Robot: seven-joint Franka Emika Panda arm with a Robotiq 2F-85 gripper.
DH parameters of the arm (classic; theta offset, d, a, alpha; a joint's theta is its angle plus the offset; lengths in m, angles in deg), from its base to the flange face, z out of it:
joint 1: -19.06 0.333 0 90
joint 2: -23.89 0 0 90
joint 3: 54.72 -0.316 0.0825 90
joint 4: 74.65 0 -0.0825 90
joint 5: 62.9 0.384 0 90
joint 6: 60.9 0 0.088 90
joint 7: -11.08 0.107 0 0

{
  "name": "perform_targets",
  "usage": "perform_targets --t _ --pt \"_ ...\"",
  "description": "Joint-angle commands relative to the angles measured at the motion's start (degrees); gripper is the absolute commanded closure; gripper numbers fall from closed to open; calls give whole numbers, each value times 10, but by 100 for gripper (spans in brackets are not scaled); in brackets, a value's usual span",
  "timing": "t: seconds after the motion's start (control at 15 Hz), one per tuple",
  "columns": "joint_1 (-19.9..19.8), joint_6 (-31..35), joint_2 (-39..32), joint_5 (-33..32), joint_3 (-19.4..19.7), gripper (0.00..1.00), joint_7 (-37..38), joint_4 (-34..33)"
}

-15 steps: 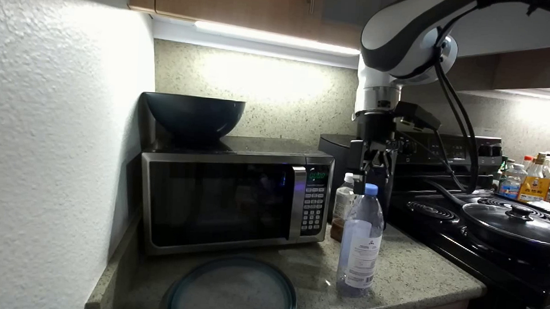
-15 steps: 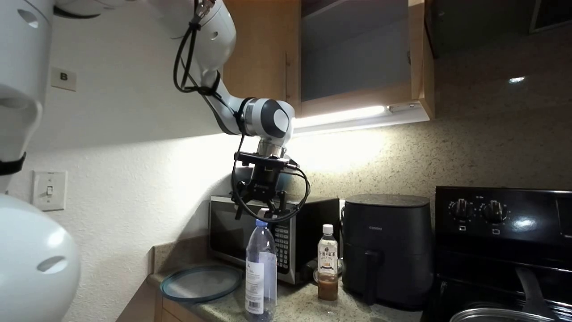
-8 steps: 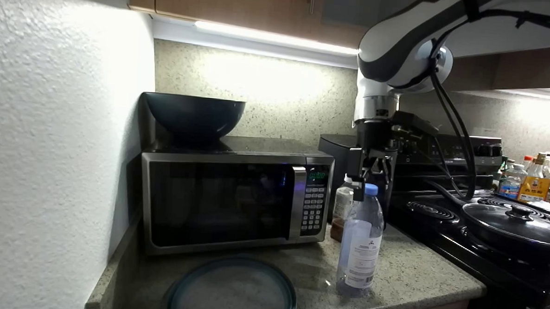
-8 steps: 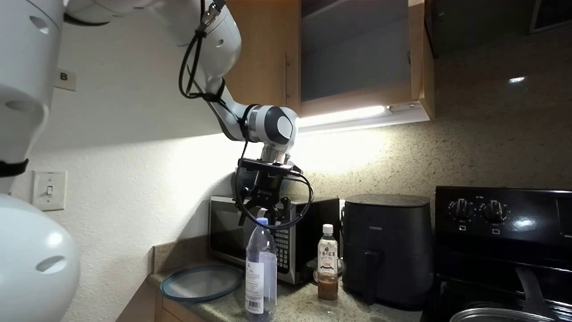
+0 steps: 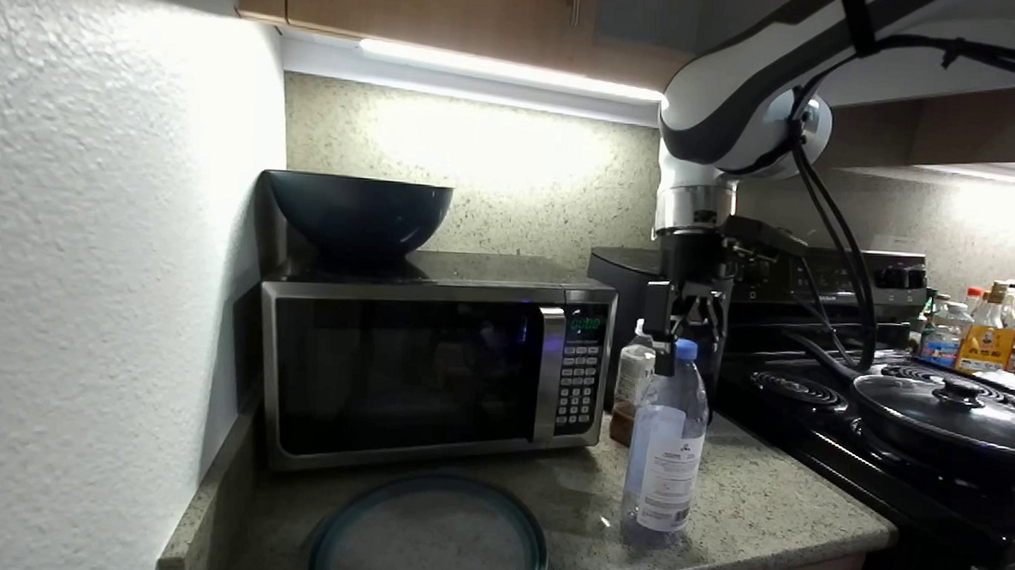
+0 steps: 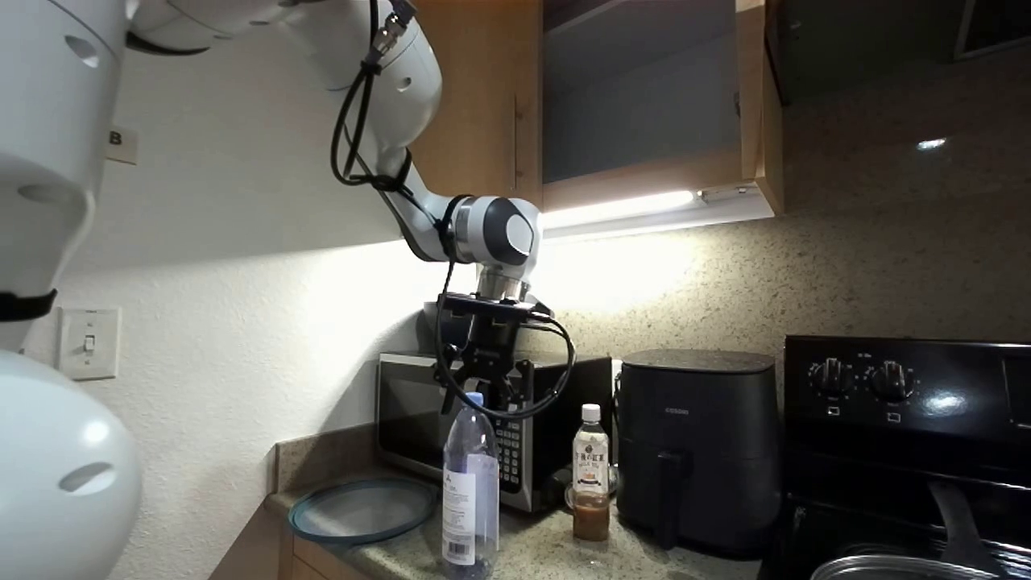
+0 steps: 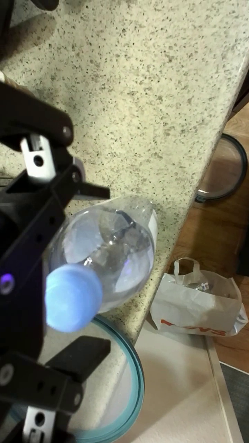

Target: Put the water bottle on the bottom shelf of the open cabinet

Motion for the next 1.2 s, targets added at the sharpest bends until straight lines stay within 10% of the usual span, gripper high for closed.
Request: perform_targets --t 0.0,0.33,0.67,0.8,0.87,0.93,1.13 --pt "-6 7 -11 -13 -2 0 6 -10" --pt "-2 6 -28 -12 -8 0 0 -39" --pt "-2 -3 -40 -9 -13 47 3 -66" --pt "1 -25 -41 -30 -12 11 32 -72" --pt "2 -30 -39 -38 -11 7 44 -73" --pt "-2 -13 -37 -20 -13 26 17 -64" --pt "-2 -17 -37 -26 -13 8 28 -65"
